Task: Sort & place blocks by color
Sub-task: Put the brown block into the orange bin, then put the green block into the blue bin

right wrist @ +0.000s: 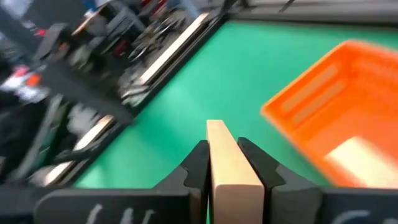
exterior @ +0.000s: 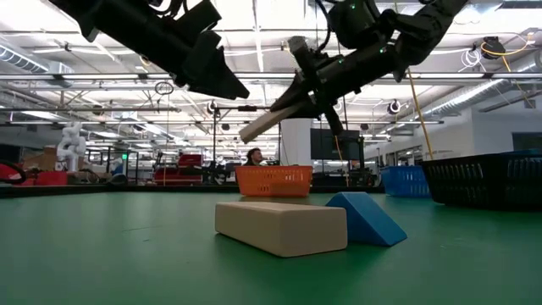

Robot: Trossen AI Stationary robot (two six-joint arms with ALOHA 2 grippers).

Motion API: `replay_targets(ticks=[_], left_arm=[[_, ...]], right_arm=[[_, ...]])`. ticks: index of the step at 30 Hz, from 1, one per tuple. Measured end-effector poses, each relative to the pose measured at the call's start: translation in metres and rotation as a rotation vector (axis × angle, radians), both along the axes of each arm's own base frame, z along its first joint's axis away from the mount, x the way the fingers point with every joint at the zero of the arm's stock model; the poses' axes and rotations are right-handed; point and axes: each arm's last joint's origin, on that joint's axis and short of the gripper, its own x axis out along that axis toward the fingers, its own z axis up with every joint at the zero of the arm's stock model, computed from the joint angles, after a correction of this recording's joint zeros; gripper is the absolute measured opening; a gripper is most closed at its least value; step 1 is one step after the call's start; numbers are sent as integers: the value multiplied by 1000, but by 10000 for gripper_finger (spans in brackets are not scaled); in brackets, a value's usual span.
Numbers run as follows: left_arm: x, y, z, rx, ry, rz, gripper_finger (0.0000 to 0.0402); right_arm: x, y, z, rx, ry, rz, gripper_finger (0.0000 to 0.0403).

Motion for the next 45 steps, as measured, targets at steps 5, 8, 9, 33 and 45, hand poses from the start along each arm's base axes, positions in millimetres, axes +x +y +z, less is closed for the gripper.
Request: replay_targets(ticks=[5, 8, 9, 33, 45], left_arm=[[-1, 0, -1, -52, -12, 25, 275], [-2, 0, -3, -84, -9, 42, 267], [-2, 0, -4, -96, -9, 49, 264], [-23, -36, -27, -569, 119, 116, 253], [-66, -70, -5, -1077, 382, -25, 253]], right_arm=[[-6, -20, -2, -90, 58, -107, 42], [-9, -30, -2, -107, 69, -134, 42], [-10, -33, -3, -112, 76, -139, 42], [-25, -55, -13, -213, 125, -166, 164], [-20, -50, -6, -195, 25, -36, 186]])
